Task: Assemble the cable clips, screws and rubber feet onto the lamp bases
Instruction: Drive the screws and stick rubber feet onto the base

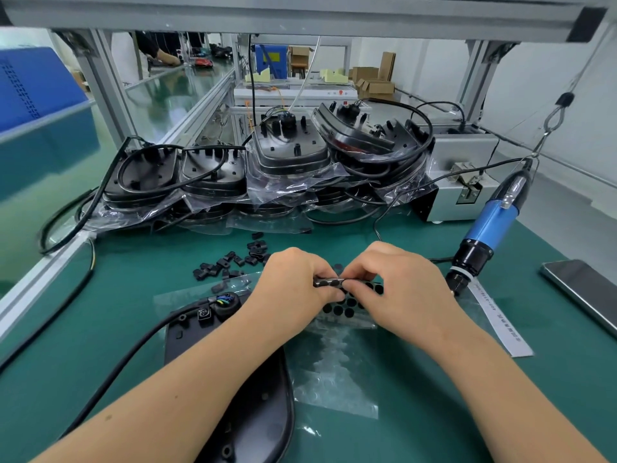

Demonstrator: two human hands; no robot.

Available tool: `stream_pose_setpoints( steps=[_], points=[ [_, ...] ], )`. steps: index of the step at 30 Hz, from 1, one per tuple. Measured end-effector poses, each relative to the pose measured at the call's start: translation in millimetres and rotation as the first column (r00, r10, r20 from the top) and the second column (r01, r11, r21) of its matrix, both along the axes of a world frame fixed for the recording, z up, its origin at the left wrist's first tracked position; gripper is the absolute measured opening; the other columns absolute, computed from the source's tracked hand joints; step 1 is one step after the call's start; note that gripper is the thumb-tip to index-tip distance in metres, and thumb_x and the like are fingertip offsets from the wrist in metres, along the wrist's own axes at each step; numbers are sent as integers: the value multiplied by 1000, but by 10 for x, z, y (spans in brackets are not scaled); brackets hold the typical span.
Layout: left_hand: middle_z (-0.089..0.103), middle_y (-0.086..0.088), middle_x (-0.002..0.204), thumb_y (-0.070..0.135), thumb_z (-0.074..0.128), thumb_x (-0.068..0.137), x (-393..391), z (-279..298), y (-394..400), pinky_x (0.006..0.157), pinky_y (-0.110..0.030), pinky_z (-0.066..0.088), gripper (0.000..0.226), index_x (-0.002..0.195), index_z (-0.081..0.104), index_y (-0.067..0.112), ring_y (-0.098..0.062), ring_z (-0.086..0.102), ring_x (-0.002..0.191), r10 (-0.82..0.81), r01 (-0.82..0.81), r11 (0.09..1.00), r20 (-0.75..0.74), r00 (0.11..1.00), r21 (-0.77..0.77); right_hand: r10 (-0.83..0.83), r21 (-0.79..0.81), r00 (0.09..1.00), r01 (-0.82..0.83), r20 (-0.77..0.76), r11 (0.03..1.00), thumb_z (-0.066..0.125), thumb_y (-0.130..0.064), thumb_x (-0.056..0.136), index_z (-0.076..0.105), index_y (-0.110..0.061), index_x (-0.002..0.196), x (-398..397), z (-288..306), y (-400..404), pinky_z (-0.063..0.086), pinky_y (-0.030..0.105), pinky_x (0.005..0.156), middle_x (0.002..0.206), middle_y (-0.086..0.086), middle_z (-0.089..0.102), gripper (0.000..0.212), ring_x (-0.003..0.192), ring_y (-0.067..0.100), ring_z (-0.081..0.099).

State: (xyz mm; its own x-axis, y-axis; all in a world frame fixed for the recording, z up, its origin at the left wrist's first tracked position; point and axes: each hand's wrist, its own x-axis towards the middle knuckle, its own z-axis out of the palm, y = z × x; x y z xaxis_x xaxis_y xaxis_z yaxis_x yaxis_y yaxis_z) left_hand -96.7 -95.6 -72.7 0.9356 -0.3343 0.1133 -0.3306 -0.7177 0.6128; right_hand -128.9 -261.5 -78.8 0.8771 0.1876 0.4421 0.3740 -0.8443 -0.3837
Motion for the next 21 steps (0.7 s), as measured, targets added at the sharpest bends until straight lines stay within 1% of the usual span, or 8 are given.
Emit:
stream_pose_setpoints(
  steps=[5,9,11,14,17,18,20,21],
  points=[
    [67,4,69,32,75,81,9,15,-6,64,-25,46,14,86,77,19,-12,58,65,-3,3,1000,-2,1000,5,4,-23,994,-1,111,1000,77,-23,78,72,-26,79,-6,-18,13,50,36,58,78,-8,63,6,70,15,62],
    [55,8,58,34,73,83,17,21,-7,54,-19,37,19,83,75,14,-5,46,54,-13,14,1000,-20,1000,23,19,-34,983,-13,182,999,75,-20,78,71,-22,76,-13,-29,24,49,37,56,77,-7,64,5,65,19,62],
    [50,7,56,35,71,84,11,25,-12,50,-18,32,24,80,72,12,-6,42,52,-20,20,999,-19,1000,44,17,-16,984,-15,178,1000,74,-19,79,70,-22,75,-7,-33,28,49,38,56,76,-8,64,6,64,19,61],
    [59,4,65,35,72,83,5,25,-14,58,-22,39,18,86,75,17,-10,50,61,-18,19,998,-9,1000,57,-2,93,1000,-1,22,996,77,-21,79,68,-26,78,20,-35,14,50,34,66,78,-11,63,10,72,10,62],
    [65,3,73,34,75,81,-1,27,-19,63,-23,42,16,90,75,21,-13,56,70,-2,2,998,1,1000,56,23,152,987,1,-156,988,77,-24,79,66,-31,81,54,1,-30,43,12,70,83,-13,65,12,78,1,61],
    [64,4,71,33,76,81,-4,26,-21,62,-22,42,15,89,75,21,-12,55,69,-1,1,998,6,1000,56,36,148,980,-7,-197,989,77,-24,80,67,-31,81,65,27,-41,41,9,70,83,-13,65,12,79,0,60],
    [58,9,65,33,76,80,-14,25,-29,58,-20,39,13,88,75,22,-9,52,65,-1,0,998,17,1000,57,44,106,970,-19,-238,994,76,-25,80,68,-32,79,76,84,-45,42,11,70,81,-13,64,11,78,0,60],
    [56,11,63,33,76,80,-16,25,-35,56,-17,38,13,89,75,22,-7,51,63,-1,-1,999,21,1000,54,38,85,970,-18,-239,996,76,-25,80,68,-32,78,79,106,-40,45,17,72,81,-13,64,10,77,2,60]
  ],
)
